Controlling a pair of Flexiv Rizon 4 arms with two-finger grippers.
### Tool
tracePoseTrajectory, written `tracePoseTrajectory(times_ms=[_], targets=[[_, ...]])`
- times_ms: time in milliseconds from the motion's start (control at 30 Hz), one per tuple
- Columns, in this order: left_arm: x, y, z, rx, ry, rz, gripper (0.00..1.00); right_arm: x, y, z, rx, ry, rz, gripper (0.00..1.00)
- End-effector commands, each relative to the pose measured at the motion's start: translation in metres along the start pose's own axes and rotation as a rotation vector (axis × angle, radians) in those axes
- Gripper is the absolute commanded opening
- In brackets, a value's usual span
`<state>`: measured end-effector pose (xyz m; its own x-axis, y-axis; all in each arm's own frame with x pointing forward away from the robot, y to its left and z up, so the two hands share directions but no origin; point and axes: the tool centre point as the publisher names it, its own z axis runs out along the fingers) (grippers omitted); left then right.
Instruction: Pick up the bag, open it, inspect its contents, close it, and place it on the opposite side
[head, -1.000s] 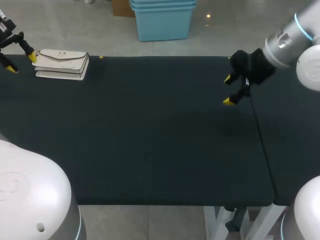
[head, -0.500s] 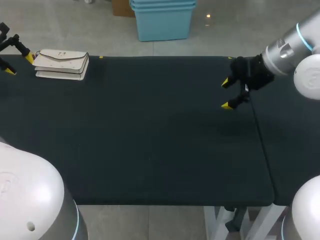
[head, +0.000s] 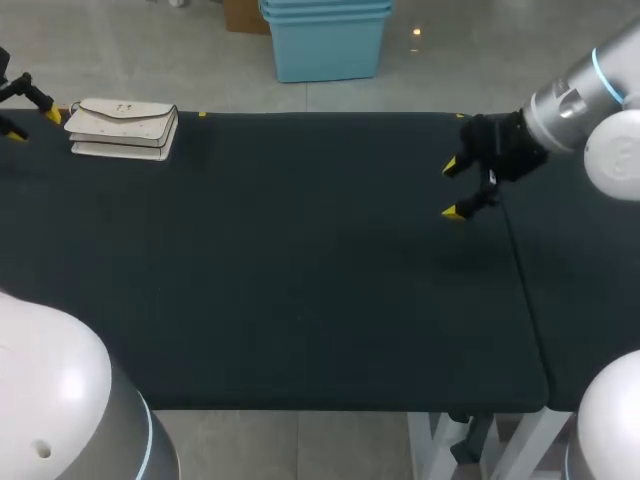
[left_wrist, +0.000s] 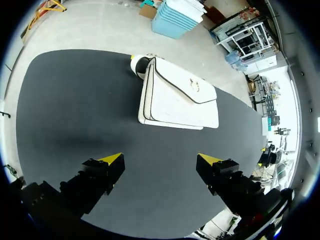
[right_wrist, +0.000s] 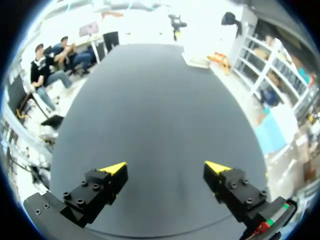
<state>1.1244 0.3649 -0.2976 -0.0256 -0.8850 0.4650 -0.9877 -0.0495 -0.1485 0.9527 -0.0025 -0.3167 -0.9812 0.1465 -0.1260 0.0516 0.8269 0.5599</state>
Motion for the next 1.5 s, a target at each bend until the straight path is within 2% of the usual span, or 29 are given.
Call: tracePoseTrajectory(times_ms=[33,200,267,333,400,533,767,833,933,1000,1167,1500], targets=[[-0.014,-0.036,0.017,-0.226,0.328,0.012,1.0,0.0,0.001,0.0,0.001,0.001,0.0,1.0],[-0.019,-0.056,0.03,-0.24,0.352,0.012,1.0,0.0,0.001,0.0,0.001,0.001,0.0,1.0],[-0.021,-0.064,0.034,-0.239,0.368,0.017,0.91,0.0,0.001,0.0,0.001,0.001,0.0,1.0],[-0.023,-0.072,0.037,-0.237,0.39,0.021,0.9,0.0,0.001,0.0,0.001,0.001,0.0,1.0],[-0.025,-0.082,0.041,-0.236,0.394,0.022,0.8,0.0,0.001,0.0,0.001,0.001,0.0,1.0],[-0.025,-0.098,0.047,-0.224,0.423,0.026,0.71,0.0,0.001,0.0,0.001,0.001,0.0,1.0],[-0.023,-0.121,0.059,-0.21,0.461,0.033,0.6,0.0,0.001,0.0,0.001,0.001,0.0,1.0],[-0.021,-0.127,0.062,-0.203,0.479,0.032,0.49,0.0,0.001,0.0,0.001,0.001,0.0,1.0],[-0.019,-0.135,0.068,-0.204,0.484,0.031,0.45,0.0,0.001,0.0,0.001,0.001,0.0,1.0],[-0.017,-0.137,0.071,-0.206,0.488,0.03,0.39,0.0,0.001,0.0,0.001,0.001,0.0,1.0],[-0.015,-0.134,0.074,-0.223,0.501,0.028,0.02,0.0,0.001,0.0,0.001,0.001,0.0,1.0],[-0.008,-0.104,0.067,-0.25,0.548,-0.001,0.0,0.0,0.001,0.0,0.001,0.001,0.0,1.0]])
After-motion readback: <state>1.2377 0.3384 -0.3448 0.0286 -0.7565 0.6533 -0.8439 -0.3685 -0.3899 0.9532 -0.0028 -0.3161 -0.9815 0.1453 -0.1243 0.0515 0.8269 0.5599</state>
